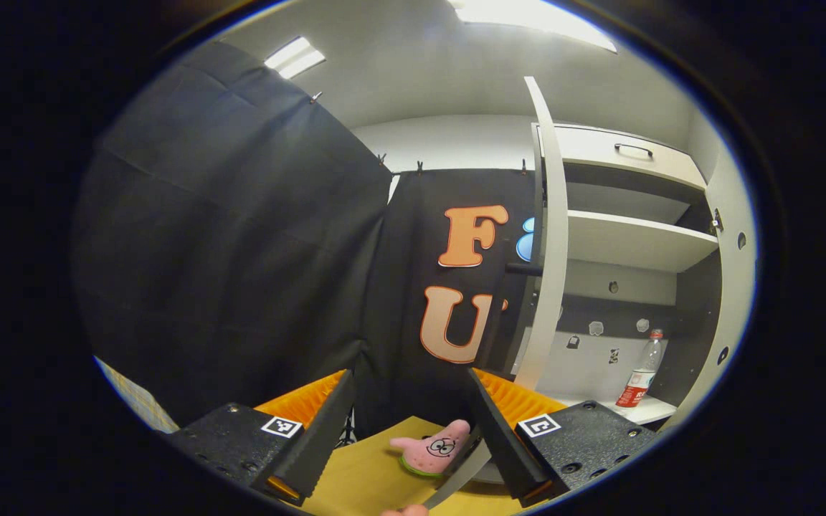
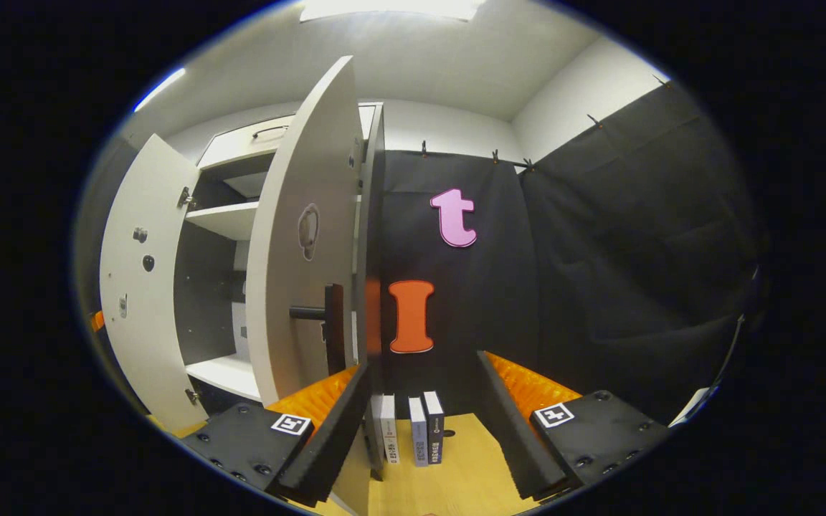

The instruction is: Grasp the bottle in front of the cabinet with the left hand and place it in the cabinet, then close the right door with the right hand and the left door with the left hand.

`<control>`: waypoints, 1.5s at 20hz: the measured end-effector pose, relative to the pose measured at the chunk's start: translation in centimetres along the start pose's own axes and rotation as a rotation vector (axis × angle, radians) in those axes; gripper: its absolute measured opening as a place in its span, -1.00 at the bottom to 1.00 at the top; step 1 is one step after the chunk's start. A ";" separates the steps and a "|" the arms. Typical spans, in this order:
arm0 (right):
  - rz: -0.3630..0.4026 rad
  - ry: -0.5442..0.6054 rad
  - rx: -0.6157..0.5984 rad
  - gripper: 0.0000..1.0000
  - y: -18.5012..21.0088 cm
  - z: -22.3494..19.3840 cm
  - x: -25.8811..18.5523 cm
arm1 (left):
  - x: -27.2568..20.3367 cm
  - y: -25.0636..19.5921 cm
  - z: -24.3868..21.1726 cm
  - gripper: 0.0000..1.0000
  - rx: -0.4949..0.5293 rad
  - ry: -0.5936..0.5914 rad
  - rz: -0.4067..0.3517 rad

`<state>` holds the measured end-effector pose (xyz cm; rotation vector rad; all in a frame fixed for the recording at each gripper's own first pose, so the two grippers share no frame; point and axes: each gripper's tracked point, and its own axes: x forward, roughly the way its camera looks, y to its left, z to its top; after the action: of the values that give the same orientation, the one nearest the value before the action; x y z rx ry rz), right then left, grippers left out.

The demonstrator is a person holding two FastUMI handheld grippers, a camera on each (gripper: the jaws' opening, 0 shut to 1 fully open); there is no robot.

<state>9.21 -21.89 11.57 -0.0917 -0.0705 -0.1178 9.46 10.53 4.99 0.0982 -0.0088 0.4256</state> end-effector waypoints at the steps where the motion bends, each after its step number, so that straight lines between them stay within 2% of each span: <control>1: -0.002 -0.002 -0.018 0.95 0.3 0.1 -0.2 | 0.2 0.0 0.0 0.89 0.008 -0.001 -0.004; 2: 0.001 -0.001 -0.026 0.94 0.7 0.1 -0.2 | 0.2 -0.1 0.0 0.83 0.015 -0.002 -0.008; 4: 0.032 0.004 -0.012 1.00 2.2 0.0 -0.4 | 0.1 0.0 0.0 0.89 0.024 -0.002 -0.019; 6: 0.063 0.010 0.014 0.92 3.9 0.0 -0.5 | 0.1 -0.1 0.1 0.89 0.028 -0.001 -0.033; 9: 0.093 0.005 0.017 0.92 5.9 -0.1 -0.6 | 0.2 -0.1 0.1 0.89 0.033 -0.001 -0.057; 10: 0.098 0.005 0.014 0.83 6.4 -0.1 -0.6 | 0.3 -0.1 0.1 0.89 0.036 -0.001 -0.065; 11: 0.101 0.006 0.015 0.92 7.0 -0.1 -0.4 | 0.3 -0.1 0.2 0.89 0.038 -0.001 -0.073; 16: 0.140 0.013 0.037 0.92 9.8 -0.3 -0.1 | 0.3 -0.2 0.2 0.83 0.024 0.008 -0.109; 17: 0.150 0.012 0.044 0.73 10.5 -0.3 0.0 | 0.4 -0.3 0.1 0.89 0.024 0.009 -0.116; 18: 0.161 0.010 0.046 0.73 11.2 -0.3 0.1 | 0.5 -0.4 0.1 0.83 0.025 0.009 -0.123; 19: 0.170 0.006 0.044 0.73 11.8 -0.3 0.3 | 0.5 -0.3 0.1 0.89 0.027 0.008 -0.130; 20: 0.180 0.000 0.041 0.92 12.4 -0.2 0.5 | 0.5 -0.4 0.1 0.89 0.030 0.007 -0.136; 21: 0.191 -0.002 0.038 0.92 13.3 -0.3 0.7 | 0.6 -0.3 0.2 0.83 0.035 0.006 -0.143; 22: 0.202 -0.004 0.039 0.73 13.8 -0.4 0.9 | 0.7 -0.3 0.2 0.89 0.041 0.004 -0.147; 23: 0.213 -0.004 0.040 0.73 14.5 -0.5 1.2 | 0.6 -0.2 0.2 0.89 0.046 0.002 -0.149; 24: 0.227 -0.003 0.045 1.00 15.2 -0.6 1.6 | 0.7 -0.1 0.3 0.89 0.049 -0.003 -0.146; 26: 0.257 0.006 0.055 0.92 16.6 -0.9 1.8 | 1.1 0.6 0.9 0.83 0.053 -0.026 -0.130; 28: 0.281 0.015 0.064 0.92 17.8 -1.2 2.0 | 1.9 1.2 1.4 0.83 0.068 -0.045 -0.113; 29: 0.295 0.022 0.072 1.00 18.4 -1.3 2.1 | 2.1 1.1 1.4 0.83 0.072 -0.049 -0.109; 30: 0.312 0.030 0.080 0.92 19.0 -1.6 2.2 | 2.5 1.0 1.5 0.93 0.069 -0.051 -0.109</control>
<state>13.78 -3.49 8.53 -0.0200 -0.0302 0.1955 11.35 12.32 6.62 0.1769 -0.0390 0.3141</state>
